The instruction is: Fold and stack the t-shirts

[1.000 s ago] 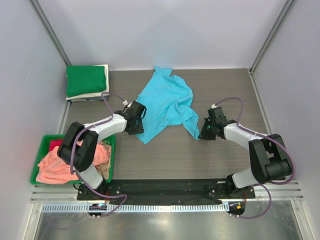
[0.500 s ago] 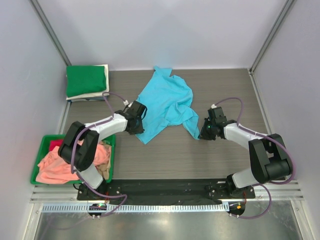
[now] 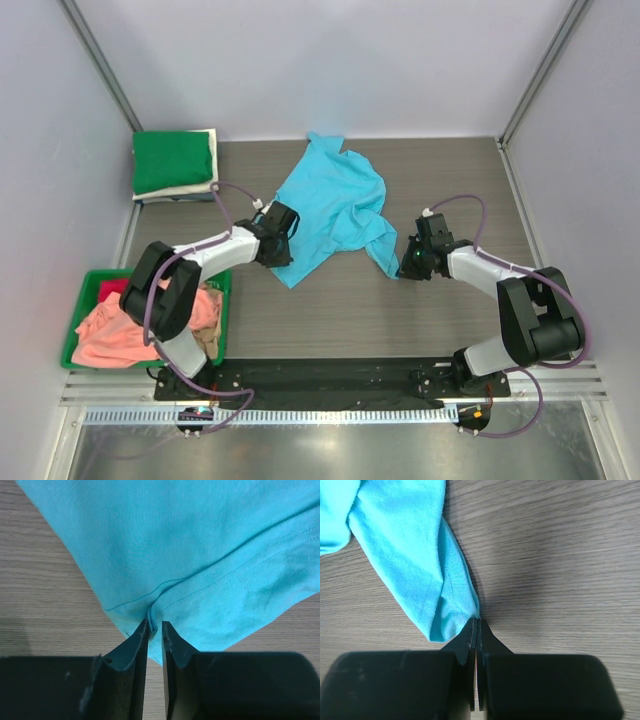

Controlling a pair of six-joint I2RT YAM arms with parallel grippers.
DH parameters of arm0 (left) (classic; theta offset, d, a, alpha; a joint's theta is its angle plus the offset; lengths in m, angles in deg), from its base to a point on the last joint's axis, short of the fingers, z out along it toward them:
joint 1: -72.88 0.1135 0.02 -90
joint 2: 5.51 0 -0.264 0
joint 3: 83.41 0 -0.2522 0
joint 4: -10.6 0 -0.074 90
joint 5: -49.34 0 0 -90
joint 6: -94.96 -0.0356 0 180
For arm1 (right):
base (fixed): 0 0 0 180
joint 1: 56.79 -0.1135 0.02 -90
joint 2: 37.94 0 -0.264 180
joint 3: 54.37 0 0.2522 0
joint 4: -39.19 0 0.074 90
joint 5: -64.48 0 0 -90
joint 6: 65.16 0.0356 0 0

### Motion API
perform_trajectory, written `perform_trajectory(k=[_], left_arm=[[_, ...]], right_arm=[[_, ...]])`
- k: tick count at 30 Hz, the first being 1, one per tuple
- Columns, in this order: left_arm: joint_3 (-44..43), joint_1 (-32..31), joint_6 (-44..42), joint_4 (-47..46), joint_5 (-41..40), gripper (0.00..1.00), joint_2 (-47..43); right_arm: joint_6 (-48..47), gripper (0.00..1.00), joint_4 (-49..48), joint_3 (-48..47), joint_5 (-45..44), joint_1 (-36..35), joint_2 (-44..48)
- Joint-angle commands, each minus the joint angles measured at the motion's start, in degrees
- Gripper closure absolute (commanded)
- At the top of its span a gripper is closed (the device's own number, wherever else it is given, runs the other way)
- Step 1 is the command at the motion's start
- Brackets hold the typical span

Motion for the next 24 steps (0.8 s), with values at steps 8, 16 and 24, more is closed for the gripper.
perform_trajectory(k=[8, 16, 24], left_arm=[[-6.8, -0.2, -0.1, 4.9, -2.2, 1.0, 5.9], [-6.6, -0.8, -0.8, 5.6, -2.4, 1.0, -1.2], [-20.0, -0.9, -4.9, 19.9, -4.8, 1.0, -17.7]], right_arm=[[-1.0, 0.99, 0.7, 0.6, -1.1, 0.1, -2.0], [0.1, 0.99, 3.0, -1.1, 0.4, 0.1, 2.0], [0.0, 0.99, 14.2, -9.6, -4.3, 0.9, 14.8]])
